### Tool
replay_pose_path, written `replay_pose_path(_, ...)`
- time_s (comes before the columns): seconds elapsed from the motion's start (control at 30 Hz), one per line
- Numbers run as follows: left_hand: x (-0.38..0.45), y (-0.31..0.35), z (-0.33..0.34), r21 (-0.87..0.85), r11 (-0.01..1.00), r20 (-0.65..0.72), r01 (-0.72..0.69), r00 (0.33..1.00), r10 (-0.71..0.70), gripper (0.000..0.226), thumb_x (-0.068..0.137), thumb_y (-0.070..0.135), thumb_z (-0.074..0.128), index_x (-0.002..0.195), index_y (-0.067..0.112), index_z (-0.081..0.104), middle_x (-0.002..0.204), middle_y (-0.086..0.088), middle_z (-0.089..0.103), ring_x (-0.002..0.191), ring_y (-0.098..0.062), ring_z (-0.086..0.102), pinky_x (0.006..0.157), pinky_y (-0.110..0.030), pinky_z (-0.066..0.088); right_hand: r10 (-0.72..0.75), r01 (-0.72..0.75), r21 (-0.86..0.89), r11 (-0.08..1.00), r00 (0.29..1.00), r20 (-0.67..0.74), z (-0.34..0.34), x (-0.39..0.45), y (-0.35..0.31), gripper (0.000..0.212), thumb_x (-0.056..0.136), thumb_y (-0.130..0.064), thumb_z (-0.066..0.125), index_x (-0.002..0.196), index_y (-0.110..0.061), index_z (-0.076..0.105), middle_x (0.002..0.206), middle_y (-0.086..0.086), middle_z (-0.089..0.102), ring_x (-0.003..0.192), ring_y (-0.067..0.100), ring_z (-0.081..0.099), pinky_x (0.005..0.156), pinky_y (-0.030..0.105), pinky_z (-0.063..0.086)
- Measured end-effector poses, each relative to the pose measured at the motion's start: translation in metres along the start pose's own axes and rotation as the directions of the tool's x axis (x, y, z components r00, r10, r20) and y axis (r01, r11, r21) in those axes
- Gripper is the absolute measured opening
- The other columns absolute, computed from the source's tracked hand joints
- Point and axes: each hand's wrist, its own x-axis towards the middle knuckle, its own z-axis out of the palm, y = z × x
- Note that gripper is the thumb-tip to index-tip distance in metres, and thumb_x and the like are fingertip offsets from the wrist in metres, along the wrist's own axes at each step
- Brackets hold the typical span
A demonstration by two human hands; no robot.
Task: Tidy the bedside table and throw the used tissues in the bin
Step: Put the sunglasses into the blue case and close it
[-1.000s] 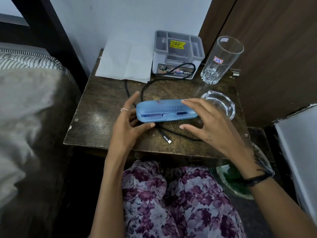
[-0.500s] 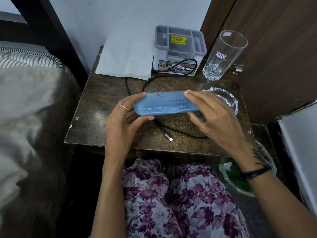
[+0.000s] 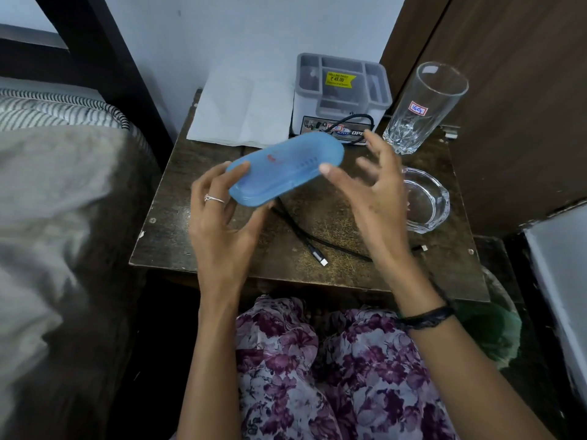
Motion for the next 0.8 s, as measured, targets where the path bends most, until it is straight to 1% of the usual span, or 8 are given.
replay_pose_path(0.1,0.0,-0.003,-0.001,0.075,0.997,-0.089,-0.028,0.995,0.035,0.045,0.075,0.007,0.073,0.117,0.015,0.059,0.122,-0.004,0.043,0.117,0.001,0.045,0.092,-0.04,0.052,0.325,-0.388,0.547,0.742,0.922,0.212,0.037,0.0,-0.011,0.067,0.08,-0.02,0.072,0.136,-0.014,0.036,0.133,0.008,0.053,0.114,0.021,0.059,0.089,0.036,0.054)
replay_pose_path(0.17,0.0,-0.004,0.0,0.083,0.996,-0.133,-0.017,0.991,0.028,0.043,0.076,0.006,0.071,0.117,0.011,0.059,0.121,-0.004,0.042,0.118,-0.003,0.046,0.092,-0.045,0.051,0.37,-0.47,0.629,0.619,0.881,0.294,0.063,0.004,-0.013,0.062,0.079,-0.011,0.072,0.132,-0.009,0.039,0.124,0.014,0.061,0.112,0.029,0.062,0.084,0.039,0.057)
replay_pose_path(0.3,0.004,-0.01,-0.01,0.053,0.998,-0.156,0.046,0.987,-0.037,0.047,0.077,0.015,0.074,0.12,0.011,0.056,0.12,-0.003,0.042,0.12,-0.02,0.05,0.097,-0.044,0.048,0.393,-0.553,0.649,0.523,0.832,0.392,0.092,0.013,-0.017,0.063,0.077,-0.005,0.072,0.132,-0.002,0.042,0.119,0.02,0.063,0.1,0.03,0.066,0.073,0.032,0.06)
replay_pose_path(0.4,0.008,-0.011,-0.019,0.013,0.988,-0.16,0.155,0.975,-0.151,0.055,0.074,0.02,0.077,0.123,0.014,0.051,0.121,-0.003,0.045,0.119,-0.019,0.053,0.1,-0.036,0.048,0.385,-0.583,0.593,0.555,0.812,0.439,0.101,0.015,-0.02,0.041,0.079,-0.001,0.068,0.118,-0.001,0.054,0.105,0.017,0.067,0.083,0.023,0.066,0.065,0.027,0.058)
replay_pose_path(0.47,0.009,-0.013,-0.025,0.022,0.971,-0.187,0.239,0.955,-0.231,0.058,0.074,0.014,0.076,0.125,0.01,0.048,0.123,-0.003,0.046,0.116,-0.013,0.053,0.095,-0.02,0.048,0.386,-0.589,0.543,0.598,0.806,0.449,0.109,0.012,-0.022,0.021,0.079,0.002,0.067,0.095,-0.008,0.058,0.092,0.01,0.067,0.082,0.021,0.065,0.065,0.026,0.058)
replay_pose_path(0.57,0.009,-0.016,-0.032,0.047,0.936,-0.207,0.348,0.921,-0.331,0.066,0.073,0.01,0.075,0.13,0.014,0.042,0.125,-0.003,0.044,0.11,-0.006,0.052,0.089,-0.012,0.047,0.395,-0.573,0.484,0.662,0.815,0.424,0.122,0.006,-0.02,0.035,0.077,0.003,0.07,0.103,-0.01,0.05,0.097,0.01,0.065,0.091,0.022,0.065,0.066,0.024,0.057)
replay_pose_path(0.67,0.009,-0.017,-0.034,0.12,0.896,-0.227,0.428,0.89,-0.395,0.072,0.072,0.01,0.074,0.134,0.013,0.037,0.117,0.0,0.039,0.093,-0.002,0.047,0.078,0.0,0.039,0.366,-0.509,0.407,0.759,0.849,0.38,0.132,0.002,-0.012,0.052,0.074,-0.003,0.075,0.119,-0.006,0.048,0.11,0.016,0.065,0.1,0.024,0.066,0.082,0.032,0.057)
replay_pose_path(0.8,0.009,-0.016,-0.032,0.166,0.87,-0.247,0.464,0.874,-0.419,0.073,0.071,0.009,0.073,0.134,0.012,0.036,0.114,0.0,0.034,0.097,-0.011,0.046,0.077,-0.01,0.04,0.292,-0.375,0.285,0.882,0.91,0.295,0.139,-0.003,-0.003,0.042,0.071,-0.016,0.079,0.107,-0.008,0.058,0.1,0.014,0.069,0.094,0.023,0.068,0.087,0.044,0.055)
